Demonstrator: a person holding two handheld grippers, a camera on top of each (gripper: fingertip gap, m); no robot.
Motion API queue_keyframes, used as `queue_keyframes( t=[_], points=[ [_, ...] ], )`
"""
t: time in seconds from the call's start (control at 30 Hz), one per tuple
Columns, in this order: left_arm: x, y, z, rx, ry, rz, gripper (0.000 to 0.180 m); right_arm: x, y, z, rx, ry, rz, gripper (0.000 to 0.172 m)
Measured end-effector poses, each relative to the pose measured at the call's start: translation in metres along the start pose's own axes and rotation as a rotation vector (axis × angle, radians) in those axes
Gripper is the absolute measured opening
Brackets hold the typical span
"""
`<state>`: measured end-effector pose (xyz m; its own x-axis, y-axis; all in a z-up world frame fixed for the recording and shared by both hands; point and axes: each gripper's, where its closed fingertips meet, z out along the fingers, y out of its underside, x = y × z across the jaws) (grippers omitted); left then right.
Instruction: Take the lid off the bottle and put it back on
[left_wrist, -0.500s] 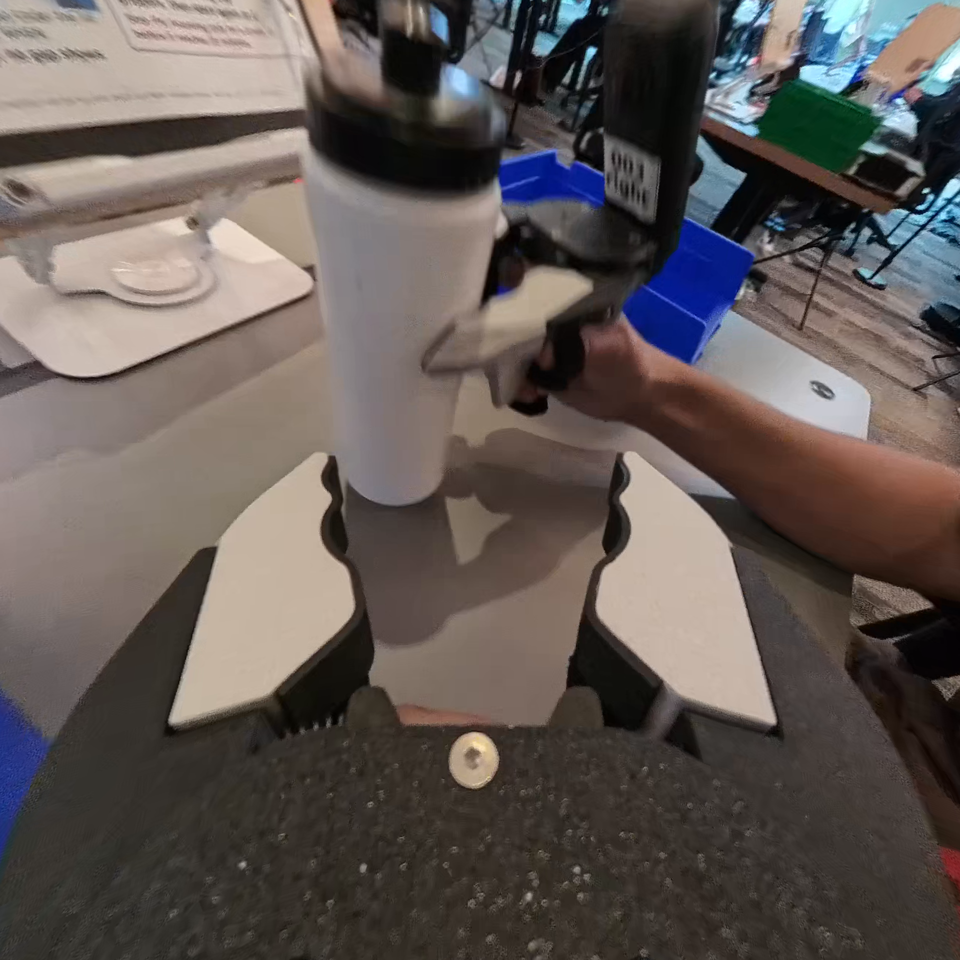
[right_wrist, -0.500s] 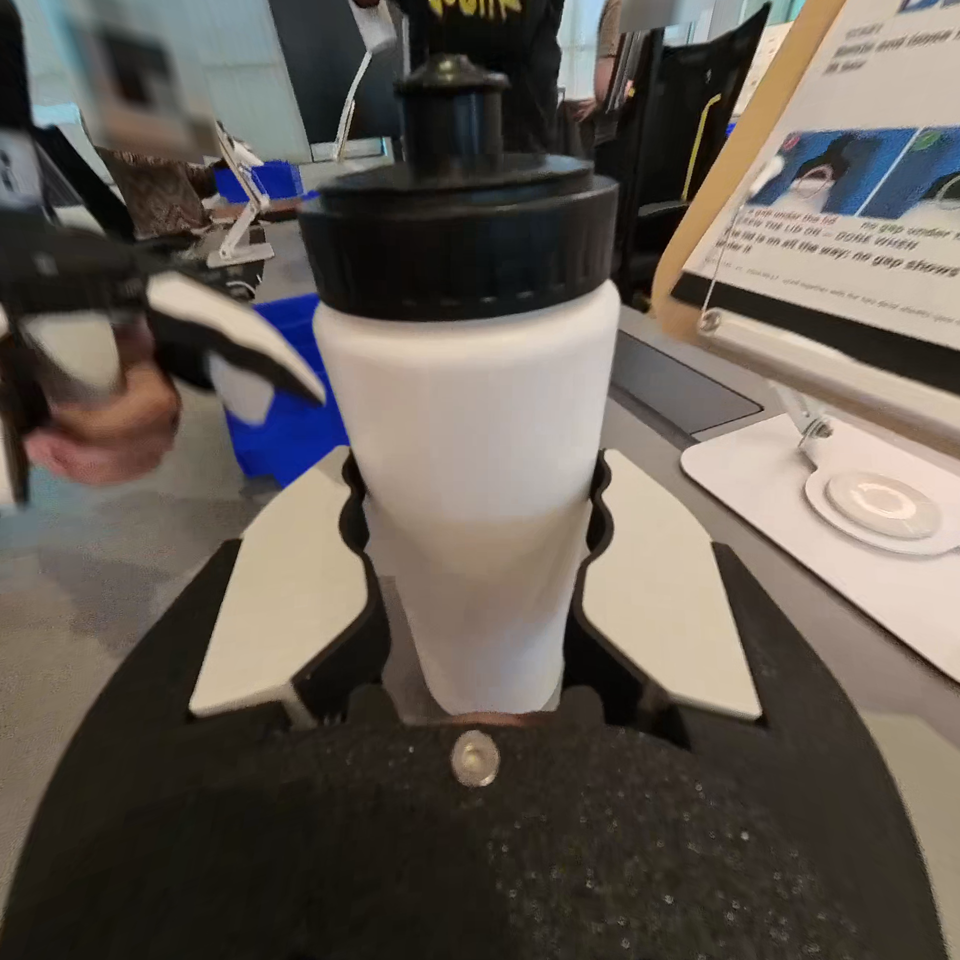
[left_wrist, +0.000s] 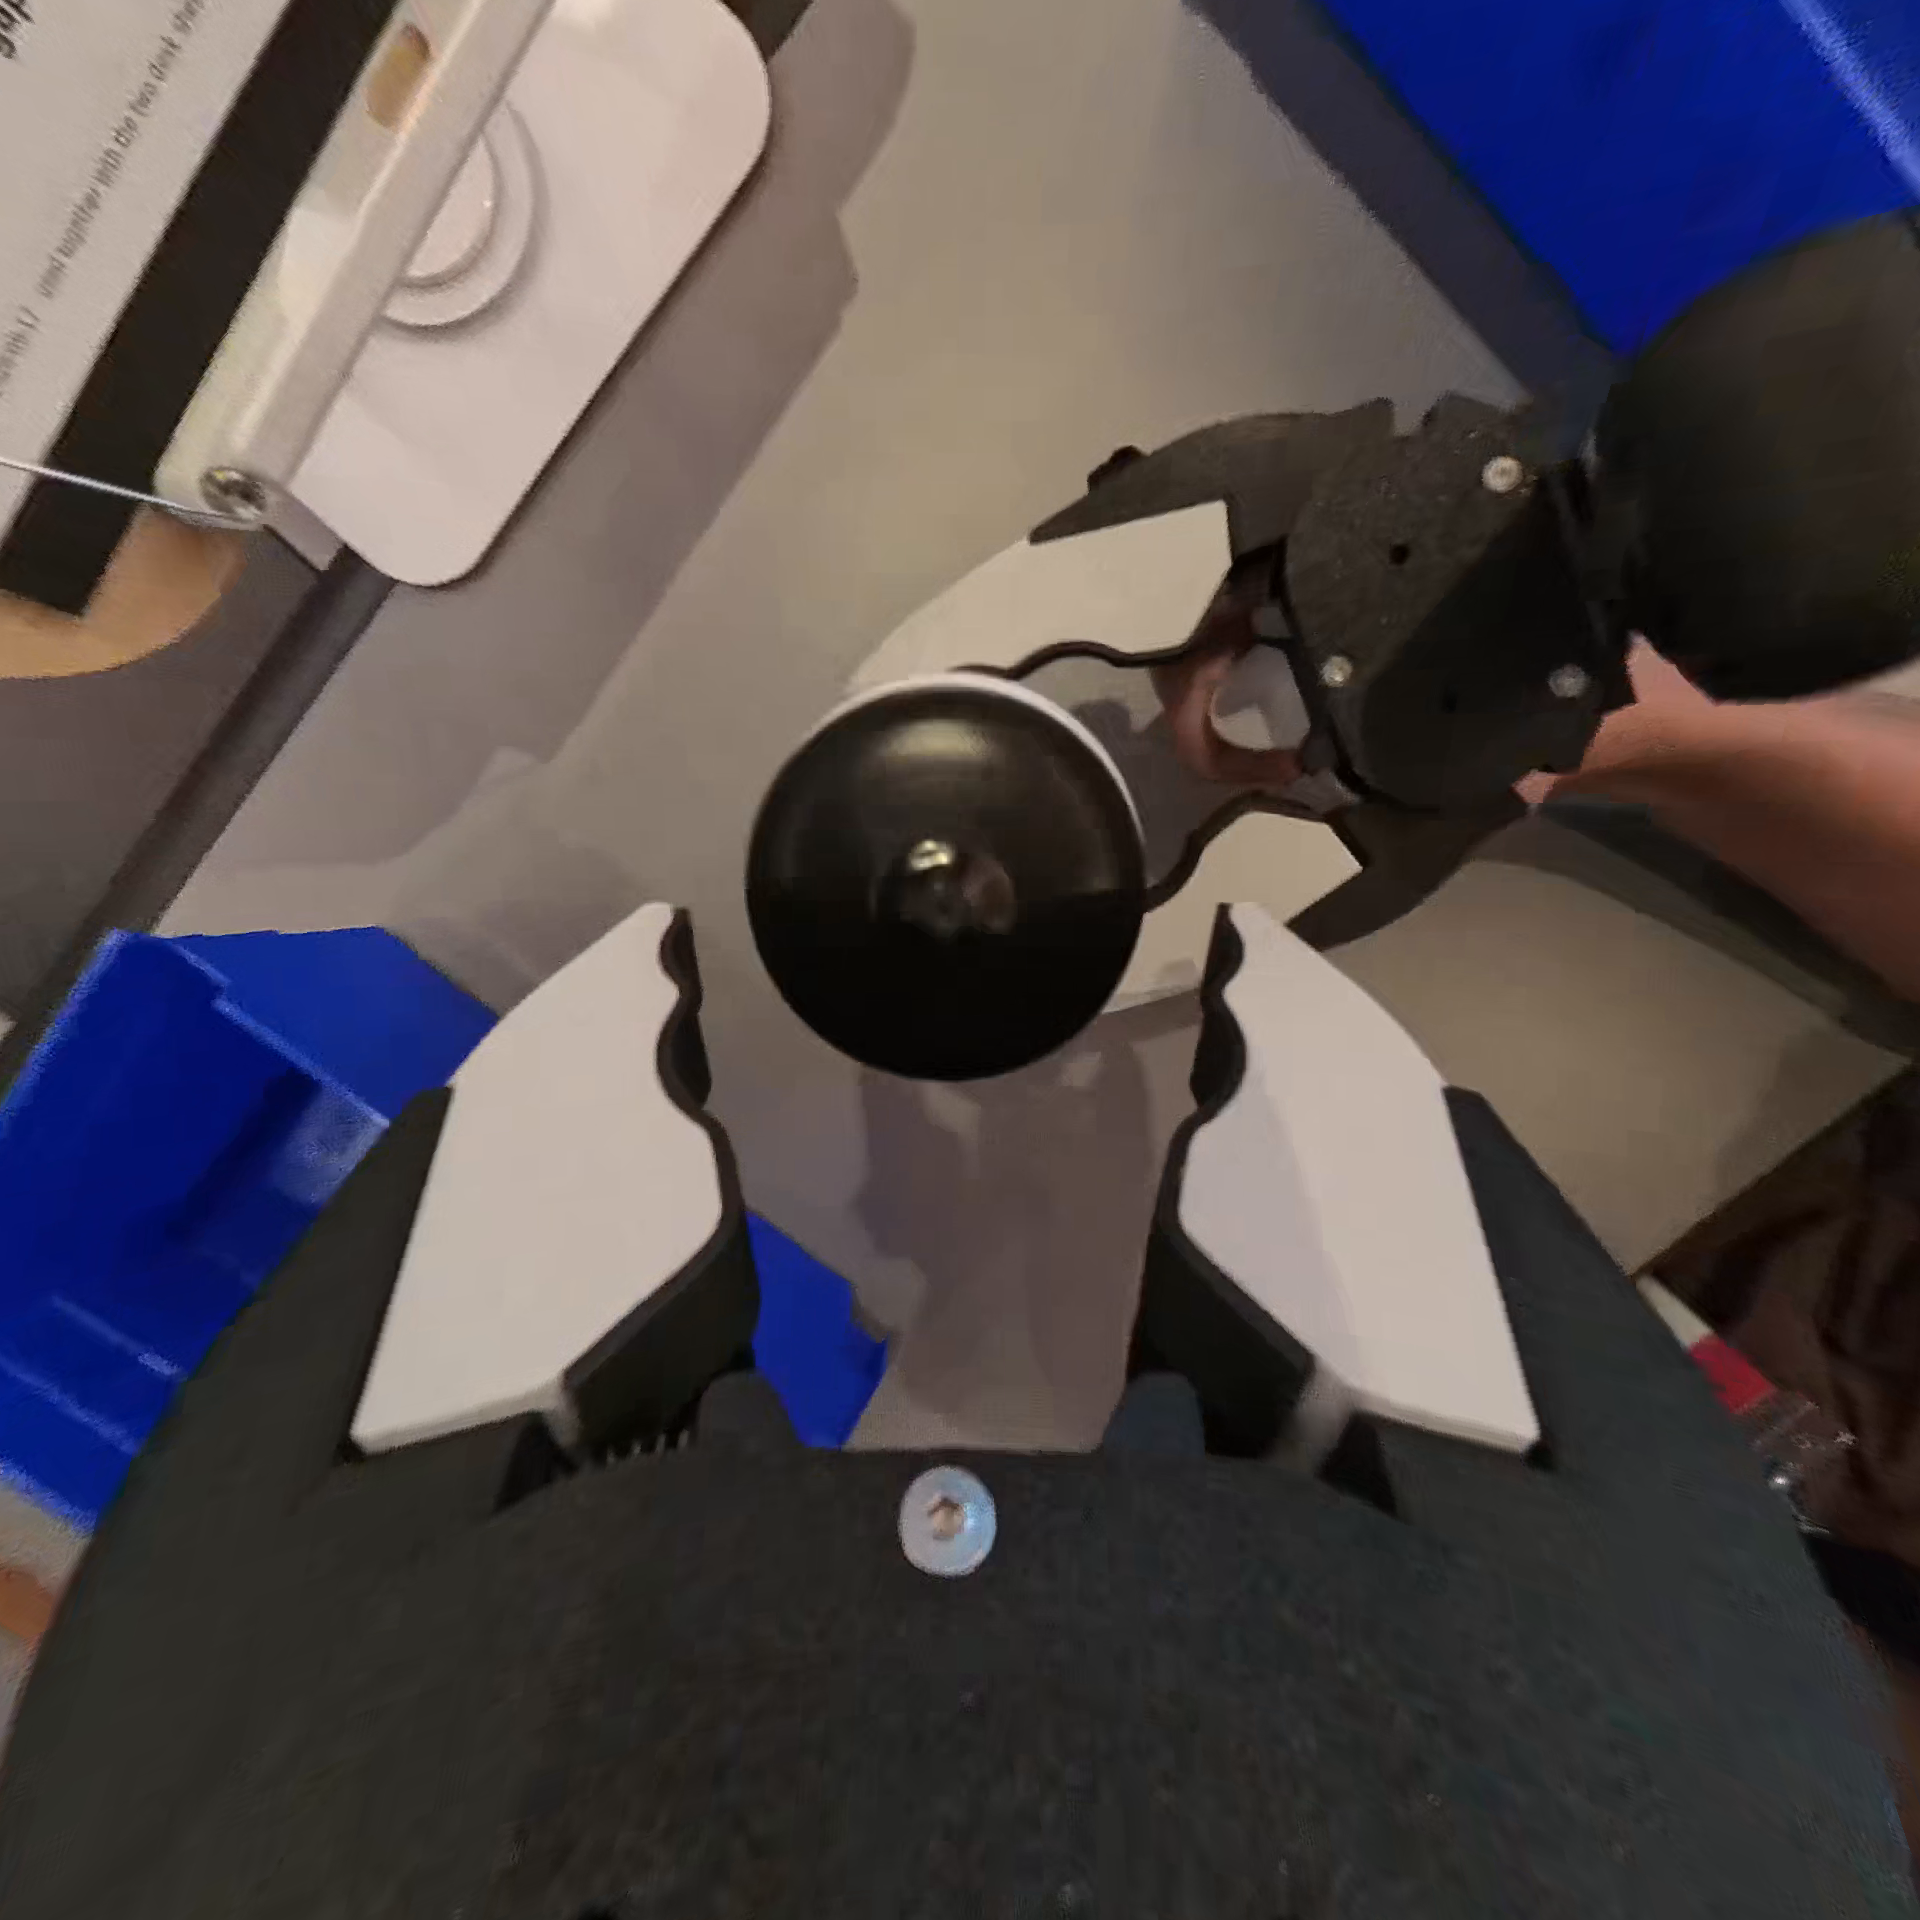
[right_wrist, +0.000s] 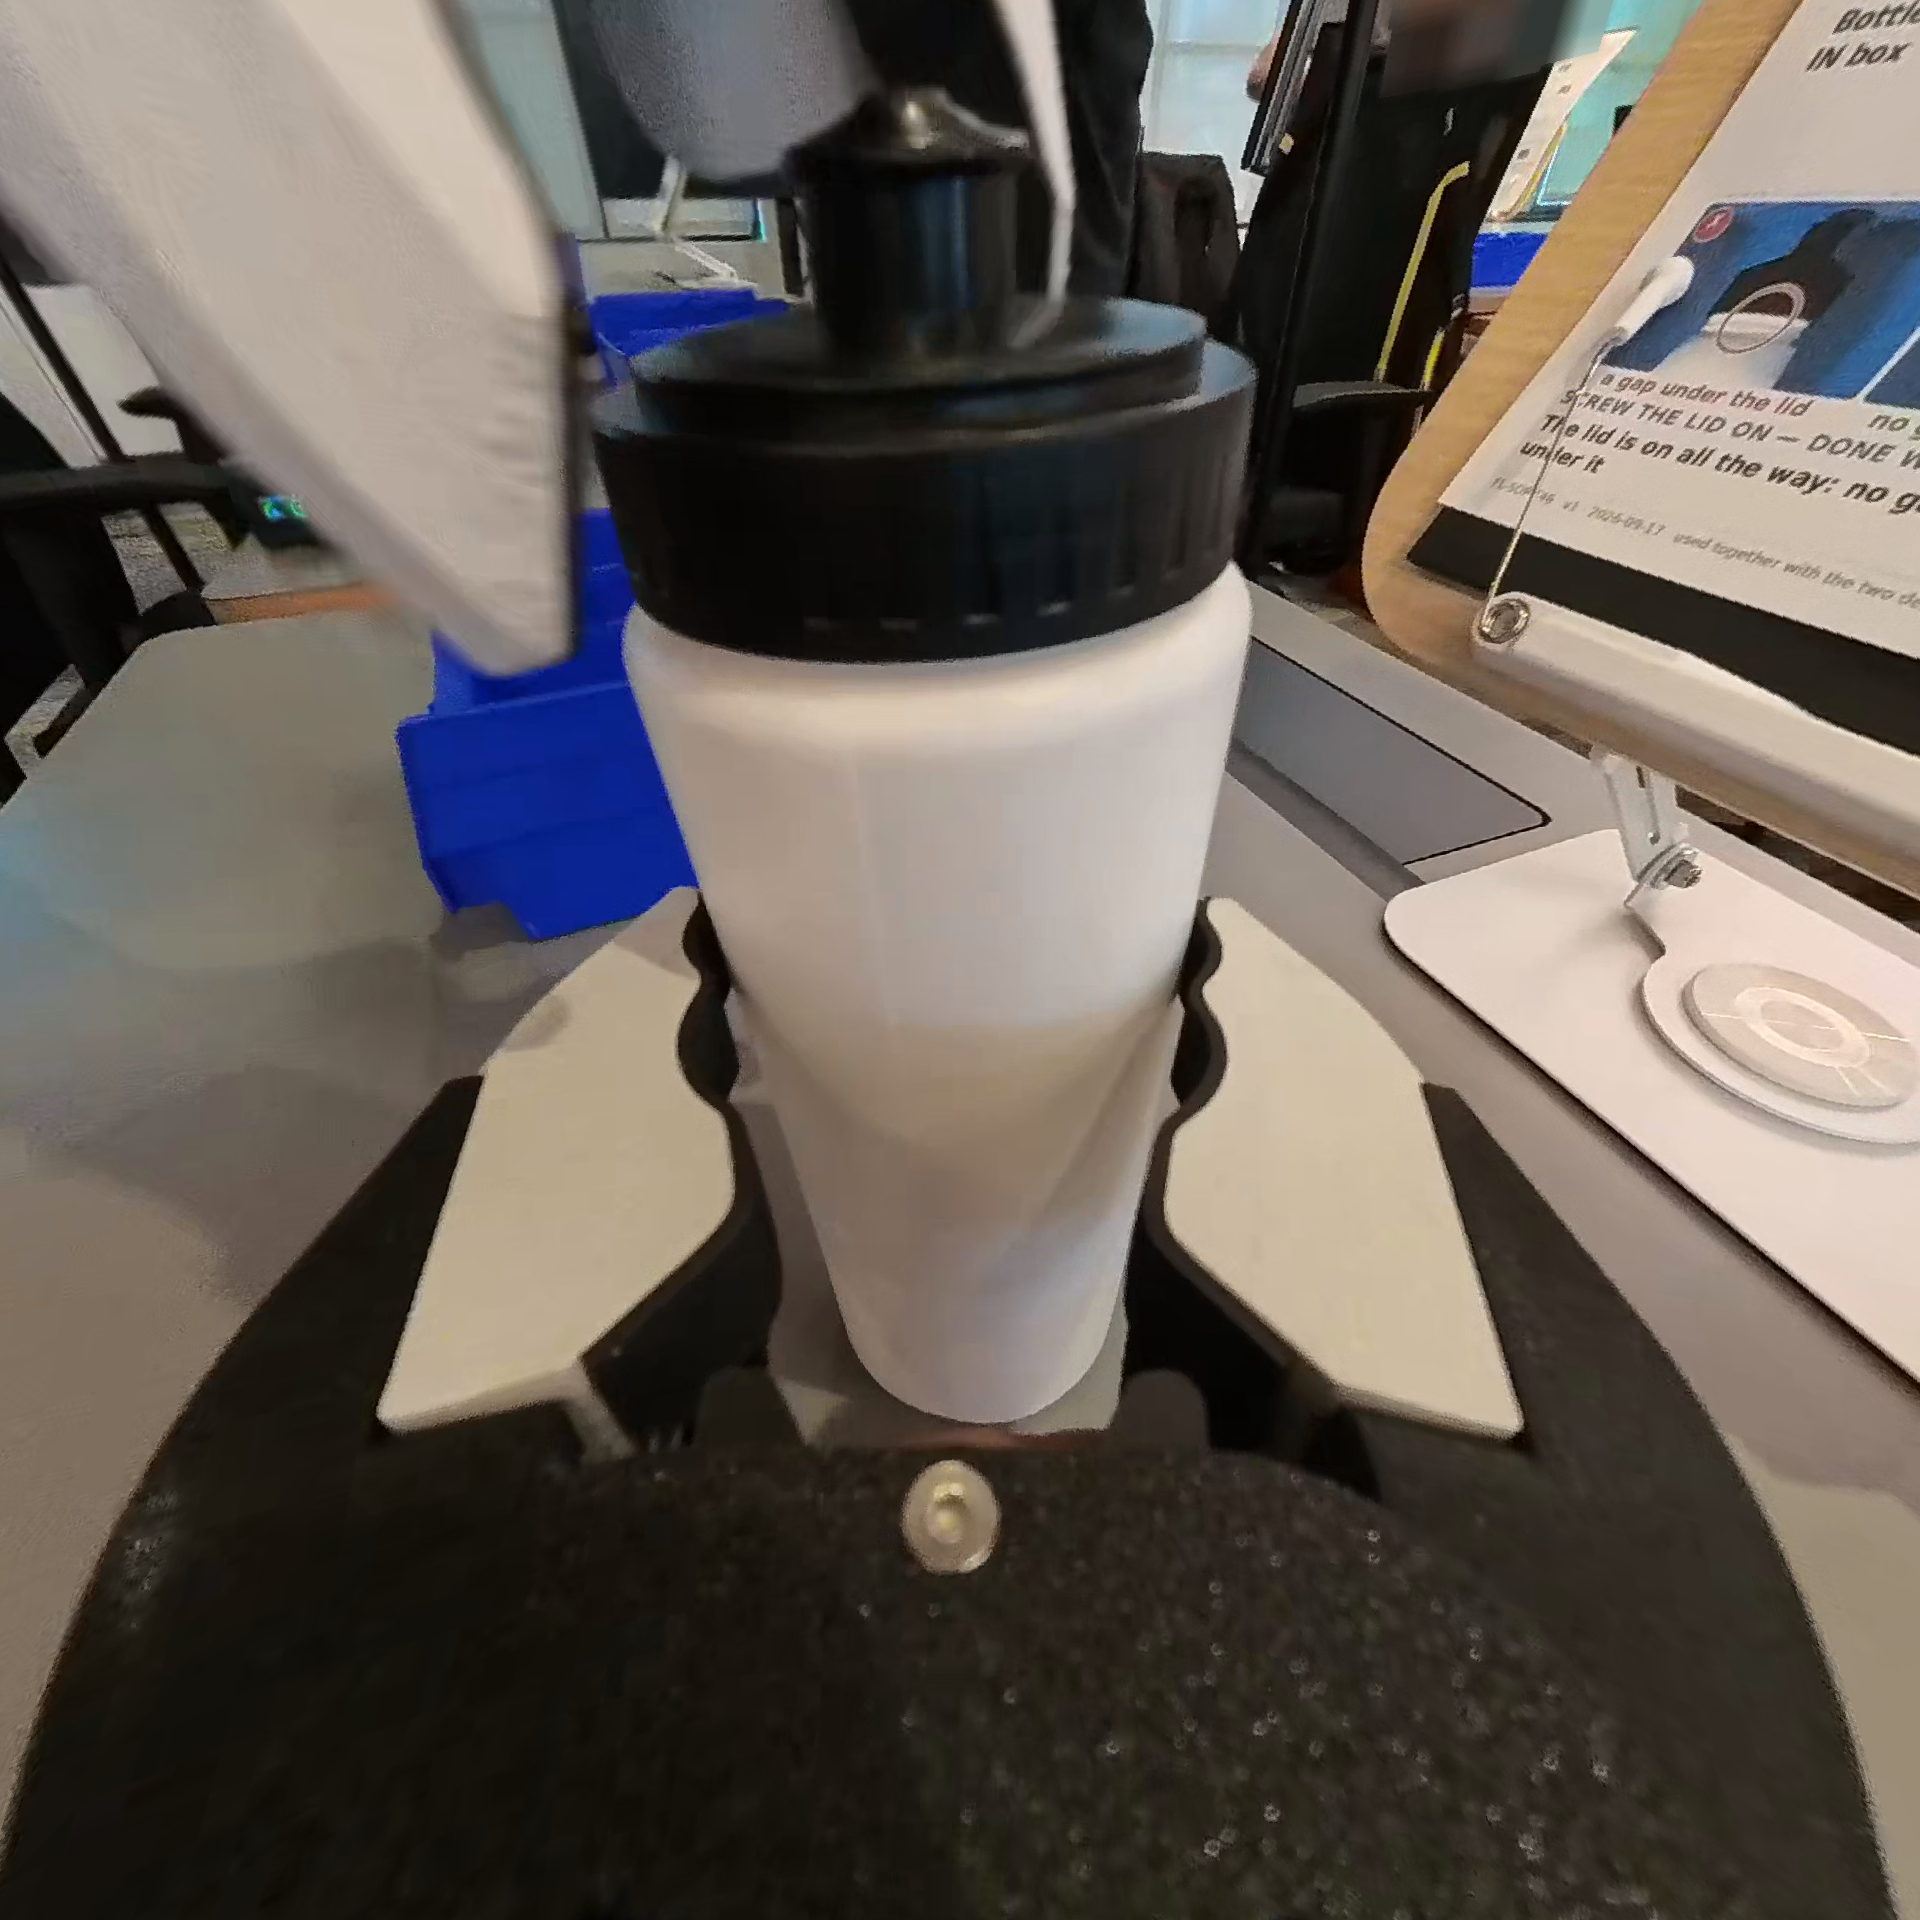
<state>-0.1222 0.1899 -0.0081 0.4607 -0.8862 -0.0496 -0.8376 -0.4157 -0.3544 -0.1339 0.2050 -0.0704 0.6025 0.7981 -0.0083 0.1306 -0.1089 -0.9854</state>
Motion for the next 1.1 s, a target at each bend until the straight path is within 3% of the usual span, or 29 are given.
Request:
queue_keyframes(
  t=[0.1, 0.27, 0.43, 0.87, 1.0, 1.1],
  points=[
    [0.002, -0.003, -0.002, -0.033, -0.001, 0.020, 0.071, -0.001, 0.000, -0.001, -0.005, 0.007, -0.011, 0.083],
    [0.001, 0.003, -0.003, -0.093, 0.008, 0.058, 0.069, -0.002, 0.000, 0.000, 0.003, 0.012, -0.022, 0.083],
    [-0.004, 0.002, 0.003, -0.161, -0.037, 0.318, 0.068, 0.004, 0.002, -0.002, -0.011, 0.009, 0.026, 0.083],
    [-0.018, 0.007, 0.001, -0.297, -0.051, 0.771, 0.060, 0.007, 0.002, -0.004, 0.012, -0.004, 0.033, 0.082],
    [-0.020, 0.006, 0.000, -0.306, -0.036, 0.787, 0.058, 0.008, 0.002, -0.005, 0.020, -0.013, 0.043, 0.082],
    [-0.012, 0.001, 0.001, -0.274, 0.060, 0.615, 0.065, 0.008, 0.002, -0.004, 0.017, -0.013, 0.043, 0.082]
  ],
)
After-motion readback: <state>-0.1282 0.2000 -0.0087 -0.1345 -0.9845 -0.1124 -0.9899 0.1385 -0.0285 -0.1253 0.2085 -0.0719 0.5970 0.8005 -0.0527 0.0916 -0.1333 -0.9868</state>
